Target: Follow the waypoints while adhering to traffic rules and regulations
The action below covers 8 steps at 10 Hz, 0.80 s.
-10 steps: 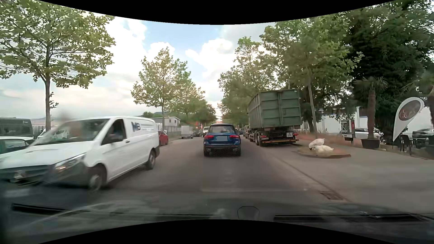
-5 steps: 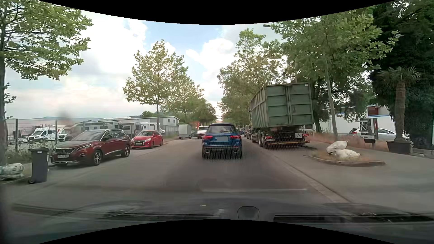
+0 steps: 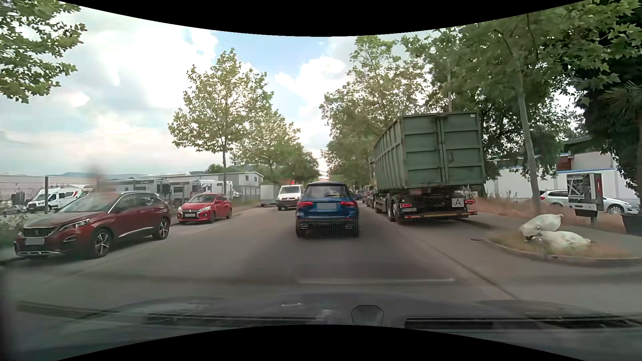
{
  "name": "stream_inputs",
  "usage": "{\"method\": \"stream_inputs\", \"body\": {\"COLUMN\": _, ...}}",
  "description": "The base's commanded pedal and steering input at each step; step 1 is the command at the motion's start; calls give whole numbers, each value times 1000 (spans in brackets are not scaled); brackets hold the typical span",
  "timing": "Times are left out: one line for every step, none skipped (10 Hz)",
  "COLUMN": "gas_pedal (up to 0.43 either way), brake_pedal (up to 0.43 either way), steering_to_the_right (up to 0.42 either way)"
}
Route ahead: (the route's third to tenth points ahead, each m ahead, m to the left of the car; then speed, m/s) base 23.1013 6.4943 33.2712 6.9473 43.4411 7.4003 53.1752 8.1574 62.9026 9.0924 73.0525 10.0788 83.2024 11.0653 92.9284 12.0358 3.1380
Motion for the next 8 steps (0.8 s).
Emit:
{"method": "stream_inputs", "body": {"gas_pedal": 0, "brake_pedal": 159, "steering_to_the_right": -2}}
{"method": "stream_inputs", "body": {"gas_pedal": 0, "brake_pedal": 159, "steering_to_the_right": -2}}
{"method": "stream_inputs", "body": {"gas_pedal": 0, "brake_pedal": 159, "steering_to_the_right": -5}}
{"method": "stream_inputs", "body": {"gas_pedal": 0, "brake_pedal": 165, "steering_to_the_right": -8}}
{"method": "stream_inputs", "body": {"gas_pedal": 0, "brake_pedal": 165, "steering_to_the_right": -9}}
{"method": "stream_inputs", "body": {"gas_pedal": 0, "brake_pedal": 165, "steering_to_the_right": -8}}
{"method": "stream_inputs", "body": {"gas_pedal": 0, "brake_pedal": 165, "steering_to_the_right": -8}}
{"method": "stream_inputs", "body": {"gas_pedal": 0, "brake_pedal": 159, "steering_to_the_right": -8}}
